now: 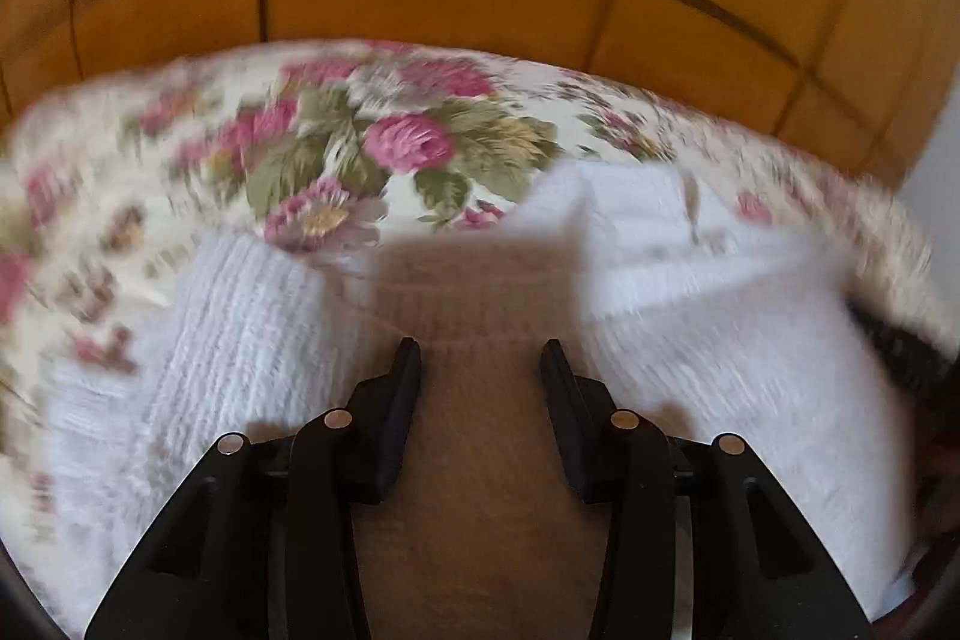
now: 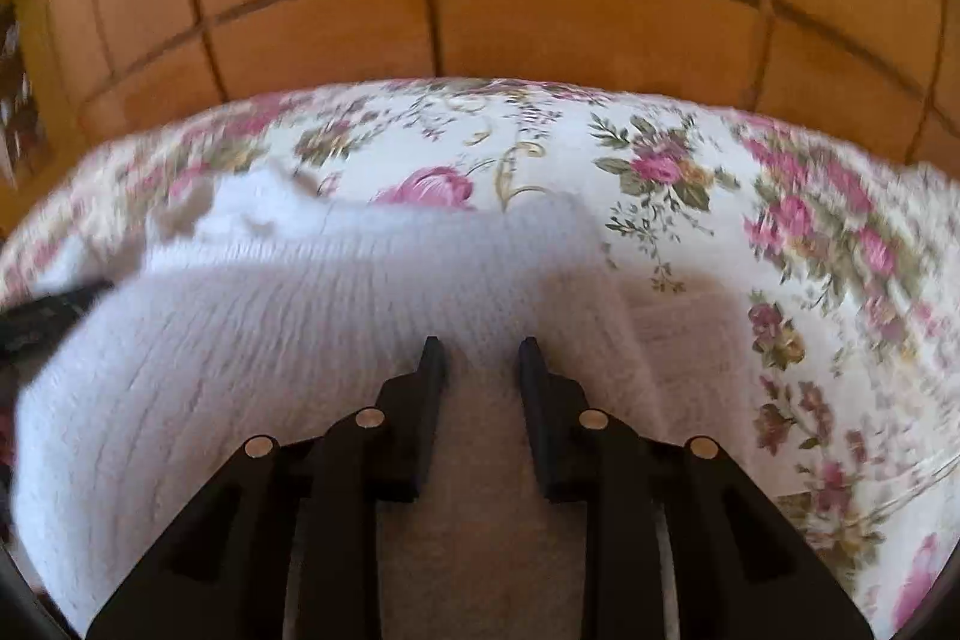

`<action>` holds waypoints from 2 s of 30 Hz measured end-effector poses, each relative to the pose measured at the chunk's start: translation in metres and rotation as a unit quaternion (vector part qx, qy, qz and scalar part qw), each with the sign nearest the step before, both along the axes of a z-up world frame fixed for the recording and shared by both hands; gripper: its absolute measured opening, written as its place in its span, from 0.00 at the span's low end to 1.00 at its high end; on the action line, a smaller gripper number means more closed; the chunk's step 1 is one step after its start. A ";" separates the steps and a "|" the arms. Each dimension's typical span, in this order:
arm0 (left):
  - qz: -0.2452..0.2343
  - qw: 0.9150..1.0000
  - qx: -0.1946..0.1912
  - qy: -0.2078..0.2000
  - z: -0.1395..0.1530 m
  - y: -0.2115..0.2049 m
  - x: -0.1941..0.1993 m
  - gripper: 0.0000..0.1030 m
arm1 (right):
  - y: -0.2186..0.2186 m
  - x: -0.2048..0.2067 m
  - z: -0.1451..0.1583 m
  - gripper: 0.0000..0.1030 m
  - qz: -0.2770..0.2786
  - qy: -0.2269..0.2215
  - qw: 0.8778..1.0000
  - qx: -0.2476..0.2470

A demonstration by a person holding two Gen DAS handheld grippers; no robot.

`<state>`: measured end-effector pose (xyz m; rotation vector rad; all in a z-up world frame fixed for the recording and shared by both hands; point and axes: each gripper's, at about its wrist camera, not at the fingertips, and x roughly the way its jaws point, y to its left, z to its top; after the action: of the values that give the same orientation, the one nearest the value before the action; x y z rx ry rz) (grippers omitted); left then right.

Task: Fold small clothes

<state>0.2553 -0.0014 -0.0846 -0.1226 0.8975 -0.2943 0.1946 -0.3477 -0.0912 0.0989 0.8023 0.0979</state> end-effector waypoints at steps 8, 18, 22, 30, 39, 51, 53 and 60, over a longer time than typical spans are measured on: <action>-0.011 0.998 -0.046 -0.032 0.007 0.010 -0.021 0.51 | -0.004 -0.003 0.001 0.24 -0.004 -0.018 1.000 0.015; 0.069 0.993 0.000 -0.097 0.024 0.037 -0.075 0.91 | 0.004 -0.007 0.003 0.27 -0.006 -0.029 1.000 -0.007; 0.119 0.989 0.034 -0.086 0.017 0.058 -0.081 0.91 | 0.005 -0.009 0.003 0.27 -0.007 -0.032 0.999 -0.010; 0.105 0.991 0.034 -0.072 0.001 0.058 -0.072 0.96 | 0.003 -0.024 0.013 0.39 -0.030 -0.072 0.997 -0.017; 0.105 0.991 0.025 -0.079 0.002 0.061 -0.079 0.96 | -0.008 -0.042 0.010 0.20 -0.077 -0.033 0.996 -0.029; 0.171 0.977 -0.054 -0.116 0.021 0.092 -0.135 0.96 | -0.023 -0.070 0.021 0.33 -0.088 -0.068 0.992 0.056; 0.178 0.977 -0.067 -0.101 0.018 0.101 -0.141 0.96 | -0.013 -0.086 0.030 0.33 -0.067 -0.078 0.992 0.067; 0.174 0.974 -0.124 -0.067 0.003 0.119 -0.156 0.96 | 0.040 -0.129 0.043 0.20 0.032 -0.077 0.995 0.057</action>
<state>0.0997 0.1180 -0.0812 -0.4816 0.6864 -0.0844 0.0655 -0.3073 -0.0487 0.1719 0.6466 0.2089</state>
